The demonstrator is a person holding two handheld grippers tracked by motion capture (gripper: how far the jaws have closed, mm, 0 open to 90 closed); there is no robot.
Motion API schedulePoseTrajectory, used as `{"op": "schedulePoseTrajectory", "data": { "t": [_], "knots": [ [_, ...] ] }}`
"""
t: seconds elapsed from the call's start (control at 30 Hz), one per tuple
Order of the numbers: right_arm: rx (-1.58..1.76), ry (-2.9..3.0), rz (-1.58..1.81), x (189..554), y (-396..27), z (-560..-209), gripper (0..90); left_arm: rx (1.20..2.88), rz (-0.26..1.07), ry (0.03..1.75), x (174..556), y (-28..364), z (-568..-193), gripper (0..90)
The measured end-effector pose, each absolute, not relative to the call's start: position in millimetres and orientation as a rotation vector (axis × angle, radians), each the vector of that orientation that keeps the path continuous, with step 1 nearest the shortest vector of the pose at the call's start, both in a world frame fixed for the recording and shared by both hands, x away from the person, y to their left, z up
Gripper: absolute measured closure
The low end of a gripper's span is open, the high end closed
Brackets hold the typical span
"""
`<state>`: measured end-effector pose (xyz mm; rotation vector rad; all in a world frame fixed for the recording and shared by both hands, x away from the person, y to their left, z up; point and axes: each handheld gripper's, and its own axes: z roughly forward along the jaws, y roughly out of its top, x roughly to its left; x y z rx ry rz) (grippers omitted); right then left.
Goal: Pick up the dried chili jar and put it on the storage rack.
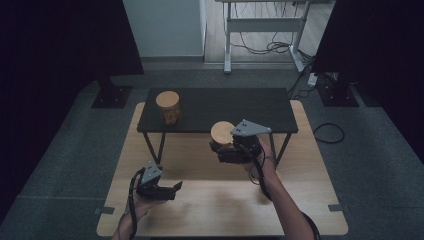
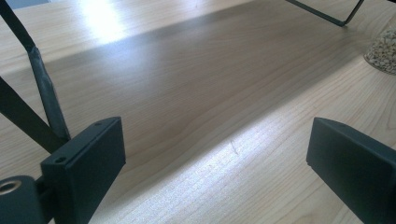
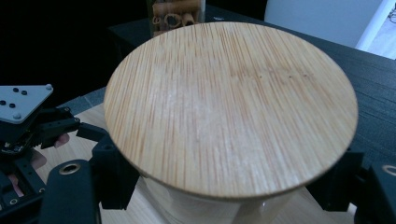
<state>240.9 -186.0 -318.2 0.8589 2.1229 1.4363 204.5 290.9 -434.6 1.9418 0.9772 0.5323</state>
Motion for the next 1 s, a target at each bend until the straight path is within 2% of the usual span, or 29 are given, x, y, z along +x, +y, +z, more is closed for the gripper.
{"op": "schedulePoseTrajectory", "data": {
  "t": [1.0],
  "knots": [
    [0.856,2.118,1.42,252.8,-182.5,-308.1,24.1,1.932,0.532,0.972,203.4,292.6,-433.8,4.2]
  ]
}}
